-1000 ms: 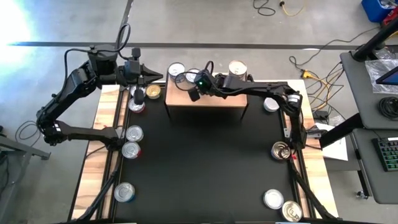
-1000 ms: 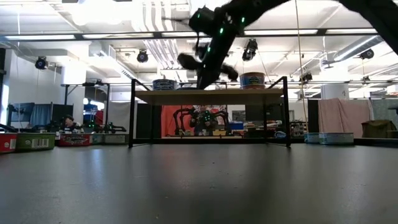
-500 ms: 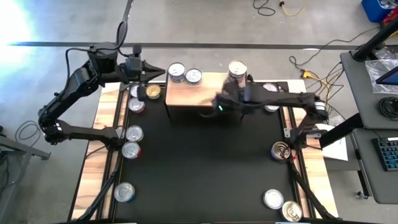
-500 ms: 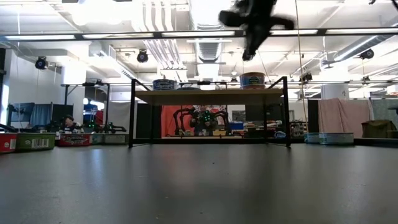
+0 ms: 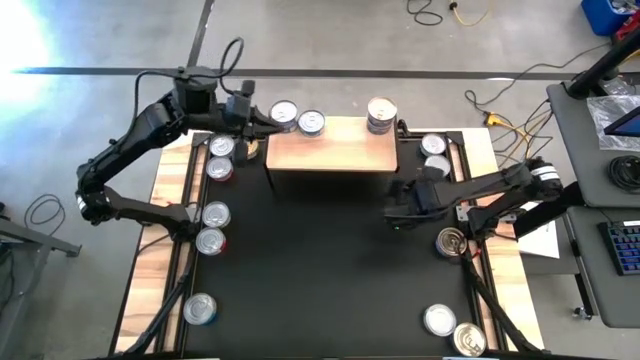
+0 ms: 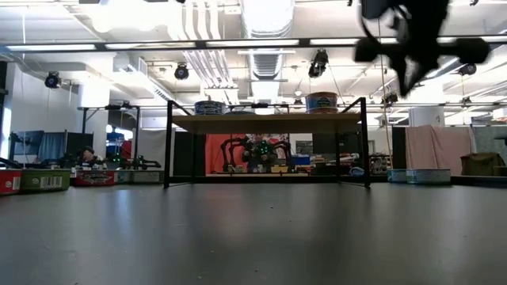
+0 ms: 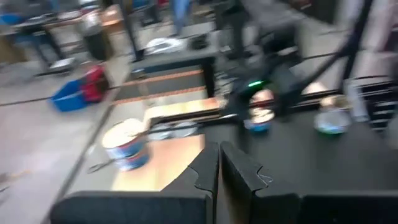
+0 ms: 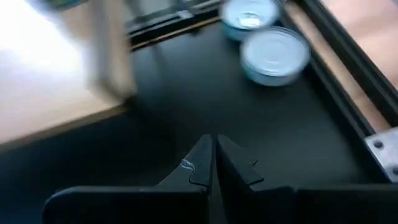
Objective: Stack canned seafood by type on shelf
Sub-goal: Stack the green-blue tuna can on the shelf
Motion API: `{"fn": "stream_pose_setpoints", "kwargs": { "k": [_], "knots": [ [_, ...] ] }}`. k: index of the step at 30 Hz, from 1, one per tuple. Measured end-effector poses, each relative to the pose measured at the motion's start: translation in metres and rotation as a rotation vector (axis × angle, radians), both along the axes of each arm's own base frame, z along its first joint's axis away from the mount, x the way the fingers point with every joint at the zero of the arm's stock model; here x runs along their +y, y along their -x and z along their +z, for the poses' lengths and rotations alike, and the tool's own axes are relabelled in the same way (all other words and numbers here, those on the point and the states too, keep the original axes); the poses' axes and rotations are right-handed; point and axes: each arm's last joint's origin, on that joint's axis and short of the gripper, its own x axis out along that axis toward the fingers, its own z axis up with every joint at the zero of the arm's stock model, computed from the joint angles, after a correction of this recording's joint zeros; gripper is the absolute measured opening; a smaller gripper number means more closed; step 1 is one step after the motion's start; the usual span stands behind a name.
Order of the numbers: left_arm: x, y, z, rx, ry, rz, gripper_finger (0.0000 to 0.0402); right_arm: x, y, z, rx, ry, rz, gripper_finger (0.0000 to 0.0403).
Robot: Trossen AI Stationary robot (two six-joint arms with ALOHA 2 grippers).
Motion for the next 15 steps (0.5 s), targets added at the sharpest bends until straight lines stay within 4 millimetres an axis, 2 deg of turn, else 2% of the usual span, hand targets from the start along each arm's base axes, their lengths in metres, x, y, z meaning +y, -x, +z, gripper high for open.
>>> {"fn": "stream_pose_setpoints", "kwargs": {
  "k": [5,8,12,15],
  "knots": [
    [-0.007,0.001,0.002,-0.009,0.008,-0.013,0.0001,-0.021,0.026,-0.018,-0.214,-0.007,-0.072,0.0012],
    [-0.011,0.005,0.006,-0.019,-0.005,0.003,0.0001,-0.036,0.046,-0.022,-0.34,0.06,-0.128,0.0012],
    [-0.013,0.007,0.008,-0.028,-0.002,0.003,0.0001,-0.061,0.075,-0.032,-0.47,0.165,-0.3,0.0012],
    [-0.013,0.007,0.008,-0.029,0.006,0.005,0.0001,-0.079,0.083,-0.042,-0.597,0.211,-0.378,0.0012]
  ]
}}
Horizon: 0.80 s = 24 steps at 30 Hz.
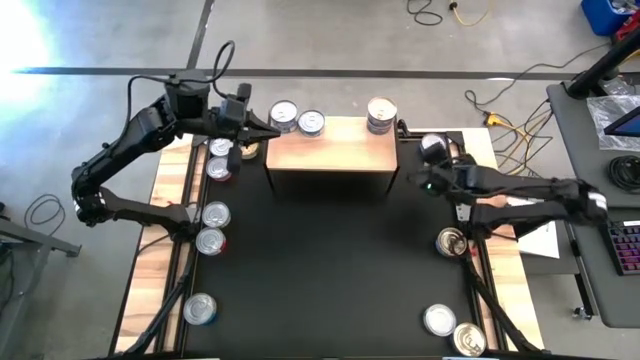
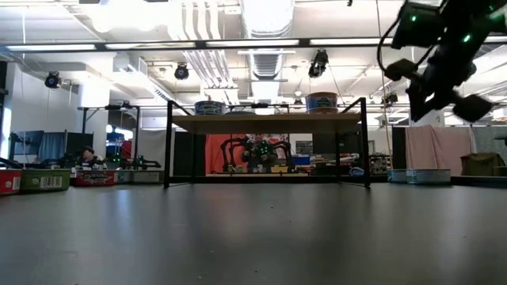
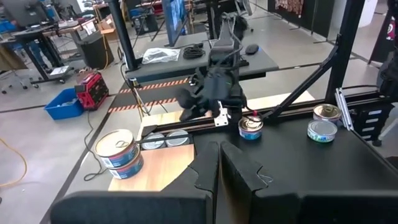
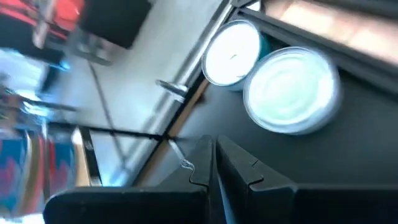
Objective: Stack canned seafood by type on shelf
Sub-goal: Stack the green-blue tuna can on the shelf
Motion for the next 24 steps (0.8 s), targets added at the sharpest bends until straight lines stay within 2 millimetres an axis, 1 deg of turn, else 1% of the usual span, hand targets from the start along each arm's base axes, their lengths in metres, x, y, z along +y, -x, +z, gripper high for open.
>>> {"fn": "stream_pose_setpoints", "kwargs": {
  "k": [3,6,9,12,15,18,21,24],
  "knots": [
    [0.0,0.0,0.0,-0.002,0.006,0.001,0.0001,-0.021,-0.004,-0.009,-0.146,0.067,-0.016,0.0012],
    [0.0,0.0,0.001,-0.006,0.005,0.001,0.0001,-0.045,-0.002,-0.02,-0.254,0.098,-0.094,0.0012],
    [0.0,0.0,0.001,-0.004,0.028,0.006,0.0001,-0.066,0.007,-0.033,-0.27,0.027,-0.184,0.0012],
    [-0.002,0.003,0.0,0.007,0.072,0.015,0.0001,-0.082,0.014,-0.043,-0.268,-0.058,-0.223,0.0013],
    [-0.006,0.006,-0.001,0.028,0.102,0.013,0.0001,-0.099,0.011,-0.045,-0.272,-0.028,-0.203,0.0013],
    [-0.009,0.008,-0.002,0.045,0.118,0.029,0.0001,-0.115,0.008,-0.047,-0.301,0.016,-0.225,0.0013],
    [-0.011,0.008,-0.001,0.048,0.113,0.08,0.0001,-0.127,0.007,-0.054,-0.31,-0.01,-0.288,0.0013],
    [-0.014,0.009,-0.001,0.058,0.108,0.125,0.0001,-0.134,0.004,-0.065,-0.318,-0.048,-0.337,0.0013]
  ]
}}
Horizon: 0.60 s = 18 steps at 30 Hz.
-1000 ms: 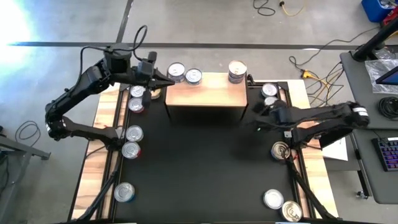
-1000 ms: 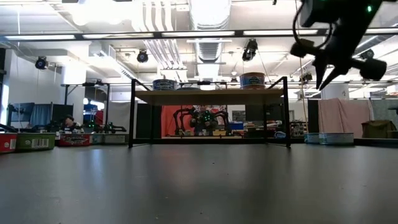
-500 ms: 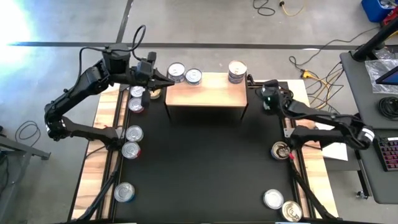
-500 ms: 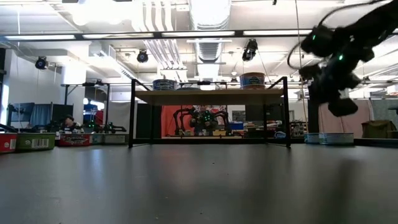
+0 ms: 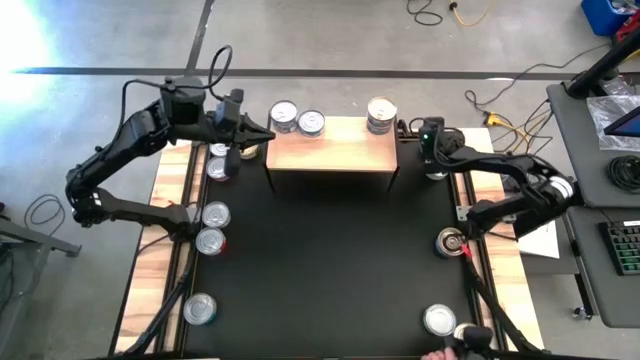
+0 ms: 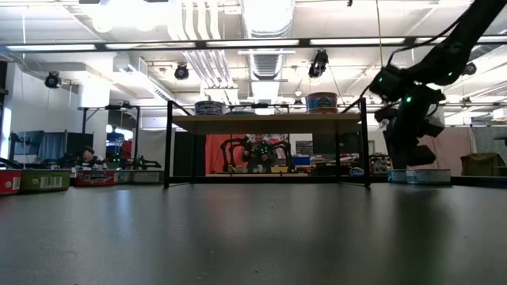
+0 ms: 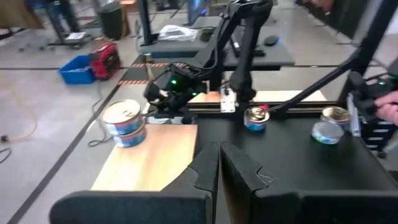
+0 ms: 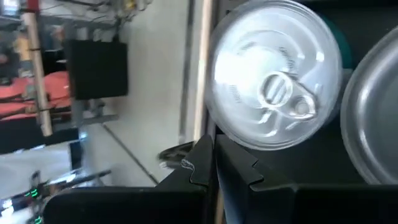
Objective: Stack canned seafood by type on shelf
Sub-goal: Stack the green-blue tuna can on the shelf
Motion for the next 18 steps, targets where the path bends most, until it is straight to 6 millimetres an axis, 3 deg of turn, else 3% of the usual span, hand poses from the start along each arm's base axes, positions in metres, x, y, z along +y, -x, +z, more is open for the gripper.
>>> {"fn": "stream_pose_setpoints", "kwargs": {
  "k": [6,11,18],
  "knots": [
    [-0.003,0.003,-0.005,0.064,0.013,0.06,0.0001,-0.004,-0.003,-0.02,-0.007,-0.068,-0.059,0.0013],
    [-0.002,0.005,-0.008,0.109,0.004,0.129,0.0001,-0.001,-0.001,-0.022,0.026,-0.104,-0.039,0.0013],
    [-0.004,0.009,-0.009,0.125,0.006,0.131,0.0001,0.026,0.006,-0.015,0.112,-0.256,0.025,0.0013]
  ]
}}
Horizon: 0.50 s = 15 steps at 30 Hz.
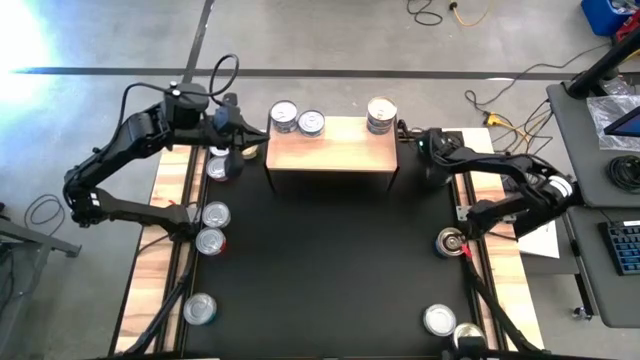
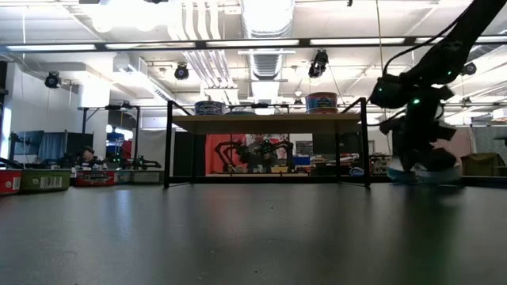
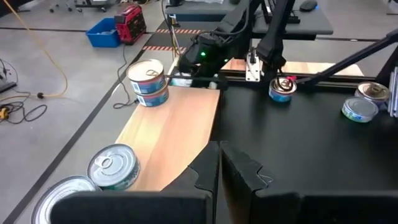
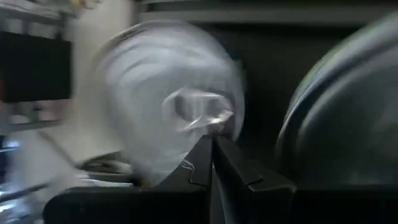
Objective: Stack canned seafood by type on shelf
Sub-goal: Stack the green-blue tuna can on the shelf
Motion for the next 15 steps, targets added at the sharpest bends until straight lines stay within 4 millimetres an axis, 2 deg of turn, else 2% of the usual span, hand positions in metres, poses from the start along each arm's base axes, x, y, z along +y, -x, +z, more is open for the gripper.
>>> {"fn": "stream_pose_setpoints", "kwargs": {
  "k": [9,12,15],
  "knots": [
    [-0.005,0.011,0.004,0.001,-0.062,-0.027,0.0001,0.054,0.011,0.019,0.104,-0.173,0.091,0.0013],
    [-0.007,0.014,0.005,-0.005,-0.08,-0.033,0.0001,0.07,0.012,0.026,0.119,-0.173,0.139,0.0013],
    [-0.007,0.016,0.006,-0.01,-0.085,-0.034,0.0001,0.077,0.006,0.034,0.109,-0.102,0.225,0.0013]
  ]
}}
